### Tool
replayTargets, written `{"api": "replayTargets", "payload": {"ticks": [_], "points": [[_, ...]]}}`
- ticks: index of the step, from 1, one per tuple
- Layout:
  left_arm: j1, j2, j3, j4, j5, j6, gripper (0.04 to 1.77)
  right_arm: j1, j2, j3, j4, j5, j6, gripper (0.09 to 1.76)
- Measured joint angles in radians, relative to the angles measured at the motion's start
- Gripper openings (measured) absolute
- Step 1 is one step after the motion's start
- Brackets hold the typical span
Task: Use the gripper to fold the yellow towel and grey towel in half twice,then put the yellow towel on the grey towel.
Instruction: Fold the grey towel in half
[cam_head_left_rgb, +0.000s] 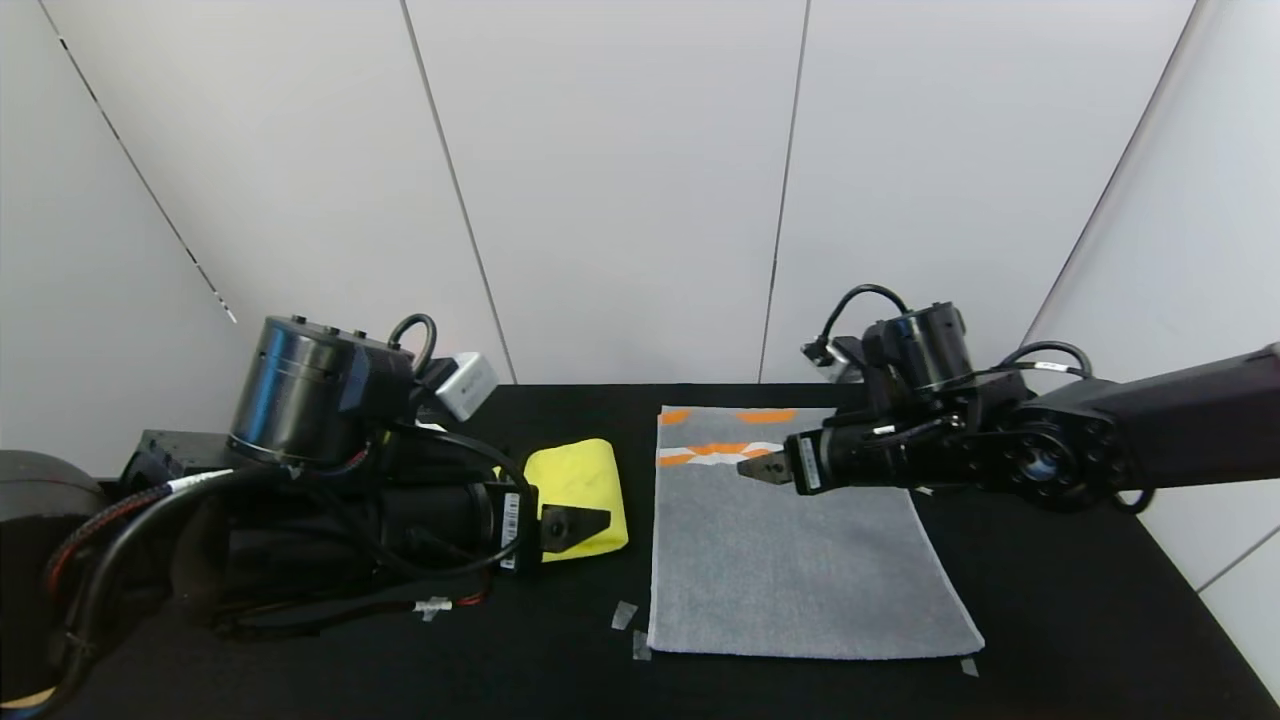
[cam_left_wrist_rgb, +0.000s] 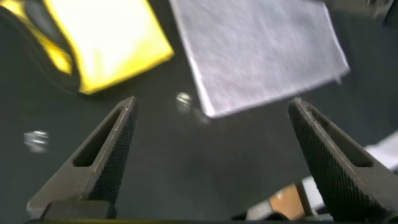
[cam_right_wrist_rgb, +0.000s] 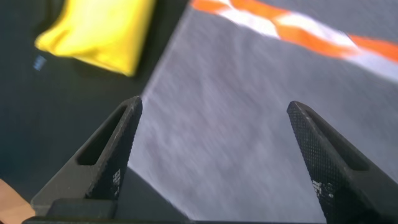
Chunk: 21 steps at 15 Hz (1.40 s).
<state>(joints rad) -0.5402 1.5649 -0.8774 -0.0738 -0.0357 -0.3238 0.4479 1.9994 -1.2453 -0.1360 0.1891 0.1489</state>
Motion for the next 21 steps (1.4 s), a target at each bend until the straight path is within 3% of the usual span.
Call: {"api": "replayTargets", "payload": {"ticks": [4, 7, 11, 16, 21], "points": [[-0.130, 0.071, -0.007, -0.010, 0.084, -0.013, 1.72, -0.137, -0.139, 0.205, 0.000, 0.004, -0.001, 1.69], [-0.183, 0.150, -0.039, -0.012, 0.096, -0.013, 1.72, -0.218, -0.197, 0.316, -0.006, 0.010, -0.026, 1.70], [-0.197, 0.269, -0.082, -0.021, 0.086, -0.010, 1.72, -0.273, -0.234, 0.385, -0.003, 0.011, -0.038, 1.70], [-0.193, 0.415, -0.101, -0.142, 0.077, 0.001, 1.72, -0.301, -0.227, 0.420, -0.005, 0.013, -0.038, 1.70], [-0.168, 0.502, -0.124, -0.150, 0.067, -0.005, 1.72, -0.317, -0.202, 0.429, -0.007, 0.012, -0.039, 1.70]]}}
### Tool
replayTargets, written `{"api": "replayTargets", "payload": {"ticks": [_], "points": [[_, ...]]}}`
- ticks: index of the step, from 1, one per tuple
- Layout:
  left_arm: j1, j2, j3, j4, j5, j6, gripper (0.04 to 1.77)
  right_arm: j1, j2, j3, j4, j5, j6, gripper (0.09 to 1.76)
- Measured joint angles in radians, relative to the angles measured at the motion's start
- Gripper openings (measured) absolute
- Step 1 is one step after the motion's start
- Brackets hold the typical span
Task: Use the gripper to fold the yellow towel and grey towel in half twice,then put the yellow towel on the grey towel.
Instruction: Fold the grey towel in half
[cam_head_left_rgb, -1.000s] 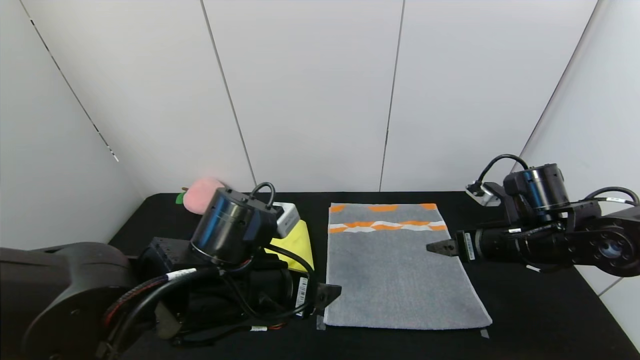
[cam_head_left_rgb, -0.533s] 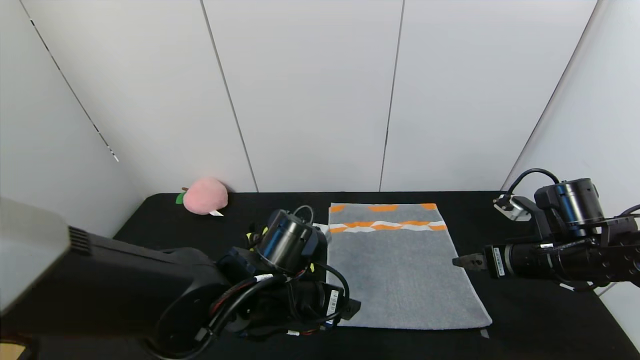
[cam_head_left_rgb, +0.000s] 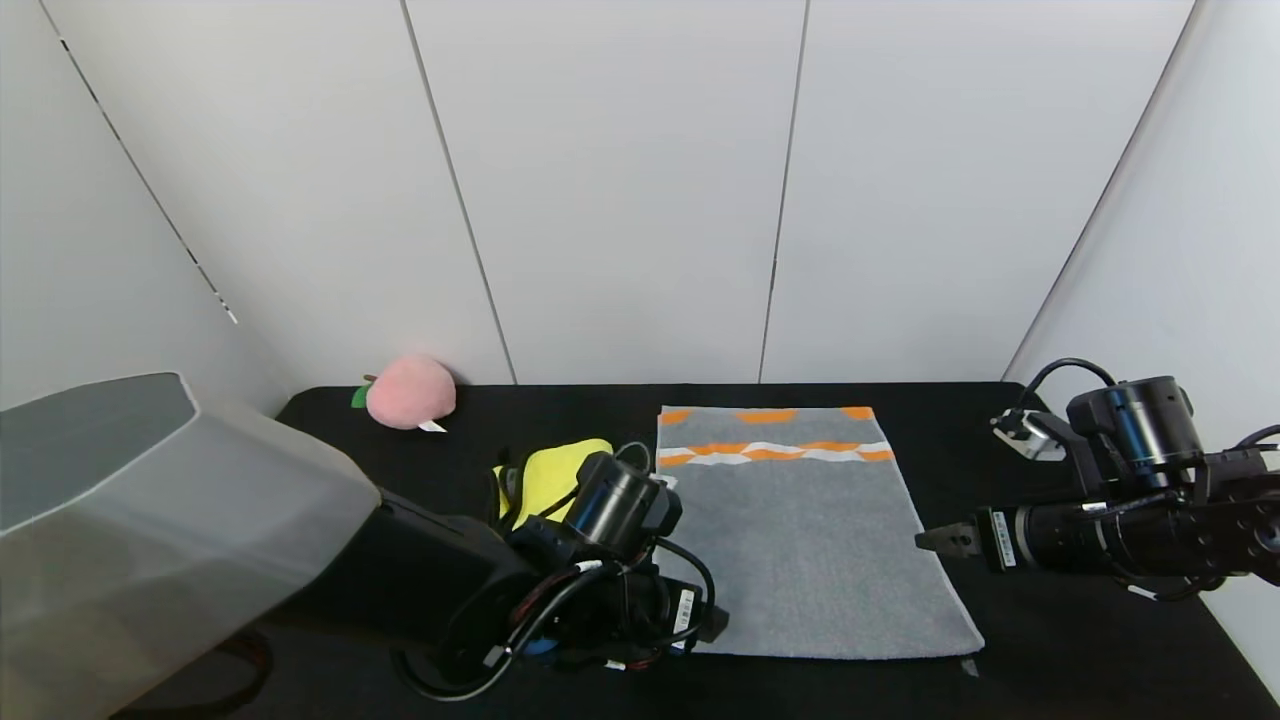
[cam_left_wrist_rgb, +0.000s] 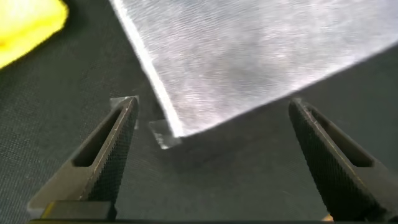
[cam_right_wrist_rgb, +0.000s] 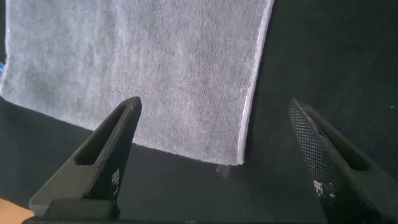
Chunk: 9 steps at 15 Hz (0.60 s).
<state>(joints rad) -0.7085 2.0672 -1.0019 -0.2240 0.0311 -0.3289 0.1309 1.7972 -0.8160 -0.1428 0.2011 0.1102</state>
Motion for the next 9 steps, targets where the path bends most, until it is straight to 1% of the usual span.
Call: {"api": "replayTargets", "payload": {"ticks": [6, 9], "points": [[0.037, 0.055, 0.001, -0.004, -0.002, 0.002, 1.72, 0.000, 0.039, 0.009, -0.002, -0.001, 0.000, 1.70], [0.038, 0.070, -0.014, -0.006, -0.032, 0.002, 1.72, 0.001, 0.051, 0.037, -0.005, -0.007, 0.000, 1.70]]}}
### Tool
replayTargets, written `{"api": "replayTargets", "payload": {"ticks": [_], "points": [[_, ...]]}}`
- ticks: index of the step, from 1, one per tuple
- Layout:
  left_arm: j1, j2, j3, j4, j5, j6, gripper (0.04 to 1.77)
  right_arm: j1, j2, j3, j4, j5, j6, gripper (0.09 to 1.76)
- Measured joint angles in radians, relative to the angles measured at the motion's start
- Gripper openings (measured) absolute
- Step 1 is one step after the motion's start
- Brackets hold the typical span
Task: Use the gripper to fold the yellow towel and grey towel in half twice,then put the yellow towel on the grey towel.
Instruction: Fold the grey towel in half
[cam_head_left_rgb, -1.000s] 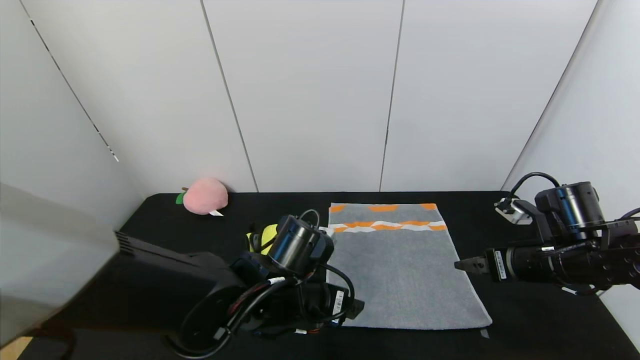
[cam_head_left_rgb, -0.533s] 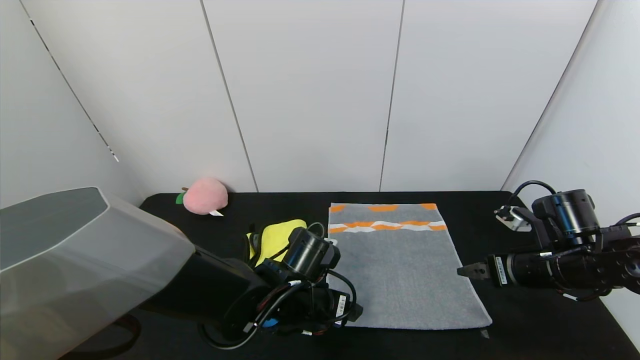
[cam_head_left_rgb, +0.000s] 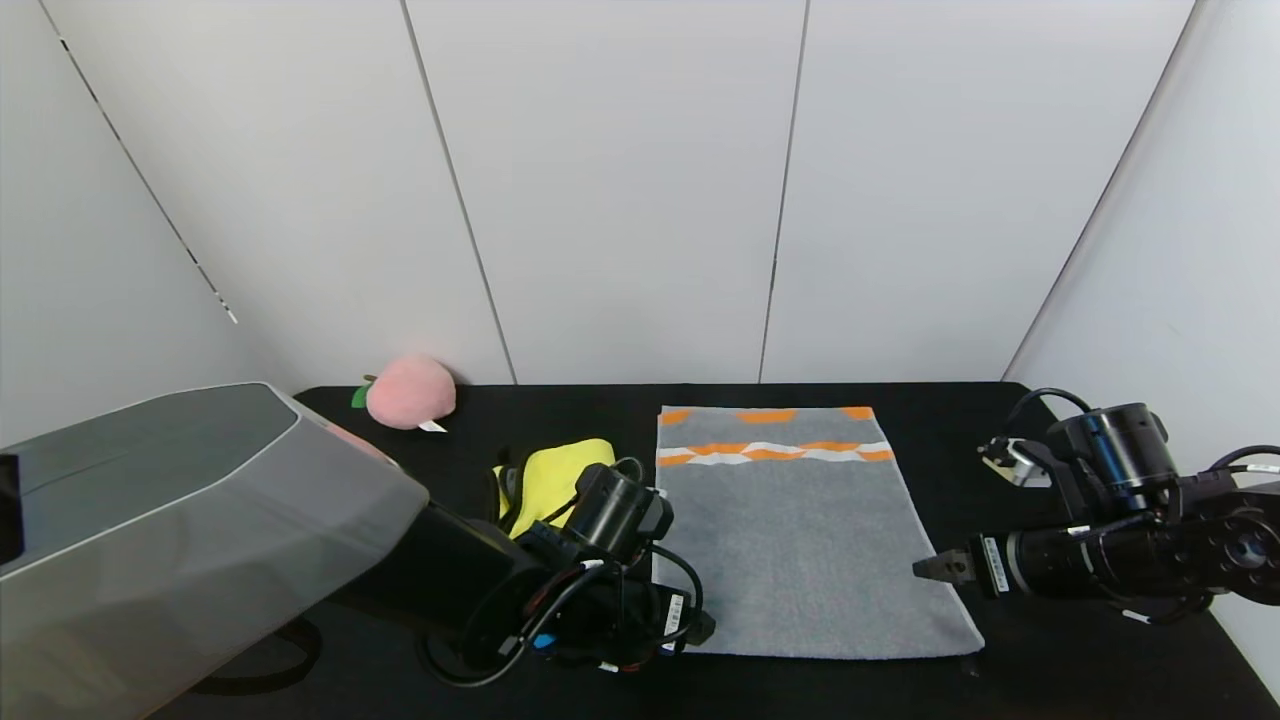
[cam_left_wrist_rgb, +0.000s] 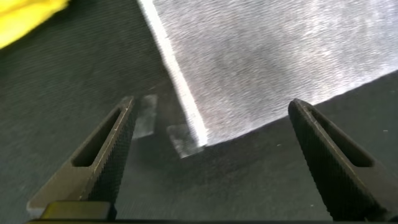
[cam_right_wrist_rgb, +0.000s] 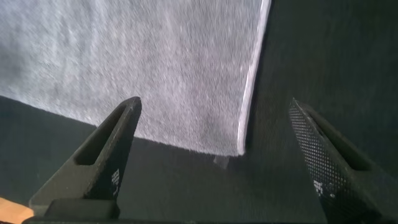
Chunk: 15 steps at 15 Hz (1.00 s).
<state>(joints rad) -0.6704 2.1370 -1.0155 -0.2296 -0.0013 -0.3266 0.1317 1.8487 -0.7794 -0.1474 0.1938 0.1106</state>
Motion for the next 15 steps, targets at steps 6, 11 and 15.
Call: {"api": "replayTargets", "payload": {"ticks": [6, 11, 15], "points": [[-0.015, 0.029, -0.018, 0.001, -0.020, -0.008, 1.72, -0.001, 0.007, 0.034, -0.037, 0.000, 0.002, 1.70], [-0.040, 0.036, -0.014, -0.002, -0.019, -0.011, 1.72, -0.003, 0.009, 0.049, -0.056, 0.002, 0.004, 1.70], [-0.046, 0.038, -0.009, 0.000, -0.019, -0.010, 1.29, -0.005, 0.014, 0.054, -0.060, 0.001, 0.006, 1.71]]}}
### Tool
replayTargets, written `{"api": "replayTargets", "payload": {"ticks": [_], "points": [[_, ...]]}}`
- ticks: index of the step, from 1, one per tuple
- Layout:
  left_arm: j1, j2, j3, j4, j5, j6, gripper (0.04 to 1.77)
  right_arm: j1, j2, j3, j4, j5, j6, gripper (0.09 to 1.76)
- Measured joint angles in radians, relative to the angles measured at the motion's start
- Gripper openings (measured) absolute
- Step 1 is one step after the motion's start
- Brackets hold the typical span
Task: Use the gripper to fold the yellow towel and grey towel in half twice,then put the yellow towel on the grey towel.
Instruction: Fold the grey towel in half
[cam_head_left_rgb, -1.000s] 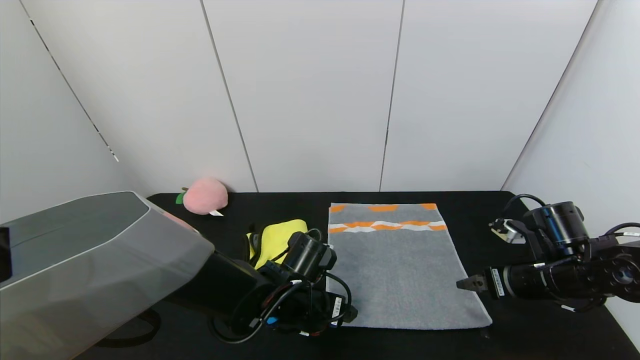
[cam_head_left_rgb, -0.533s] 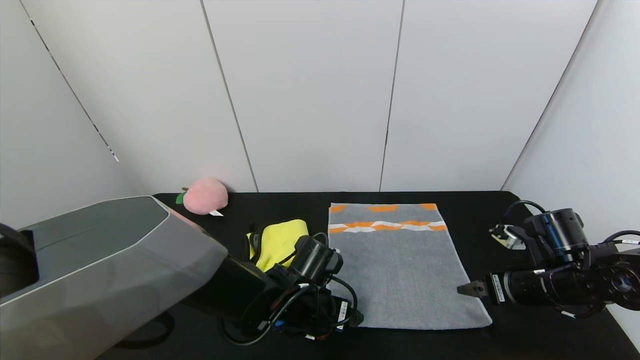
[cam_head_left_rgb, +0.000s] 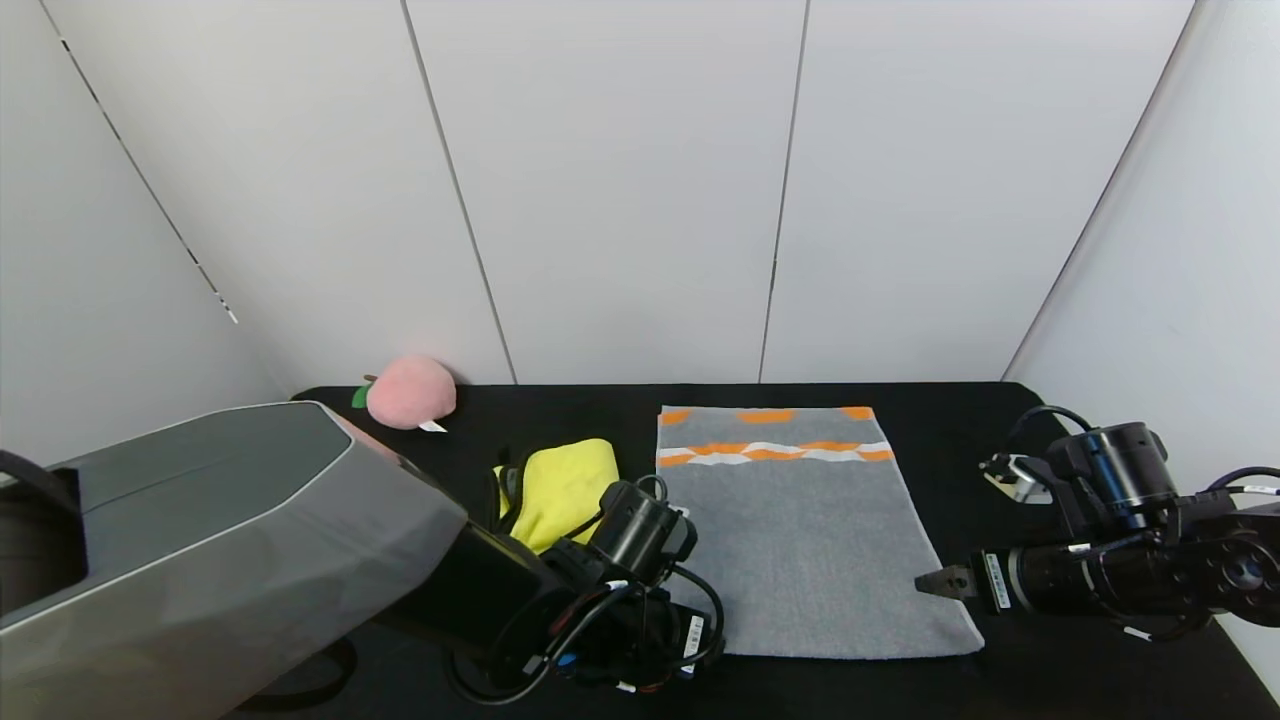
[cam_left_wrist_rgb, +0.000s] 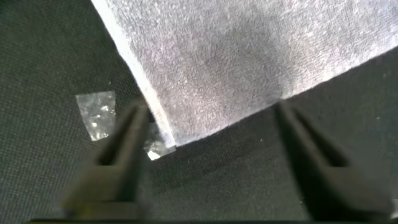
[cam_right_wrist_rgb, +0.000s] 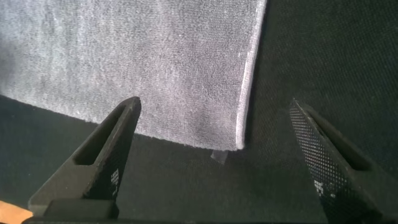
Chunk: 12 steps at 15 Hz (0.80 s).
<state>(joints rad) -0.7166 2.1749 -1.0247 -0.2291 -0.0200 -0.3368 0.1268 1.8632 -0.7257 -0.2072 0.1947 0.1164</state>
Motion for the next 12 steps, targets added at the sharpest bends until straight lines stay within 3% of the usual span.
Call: {"api": "replayTargets", "payload": {"ticks": [5, 6, 12], "points": [[-0.010, 0.009, 0.006, 0.000, 0.010, 0.003, 0.64, -0.004, 0.007, 0.002, -0.003, 0.000, 0.001, 1.71], [-0.013, 0.011, 0.006, 0.002, 0.010, 0.003, 0.11, -0.004, 0.008, 0.002, -0.003, 0.000, 0.000, 1.71], [-0.014, 0.005, 0.013, -0.001, 0.014, 0.004, 0.13, -0.005, 0.021, 0.001, -0.003, 0.000, 0.001, 1.71]]}}
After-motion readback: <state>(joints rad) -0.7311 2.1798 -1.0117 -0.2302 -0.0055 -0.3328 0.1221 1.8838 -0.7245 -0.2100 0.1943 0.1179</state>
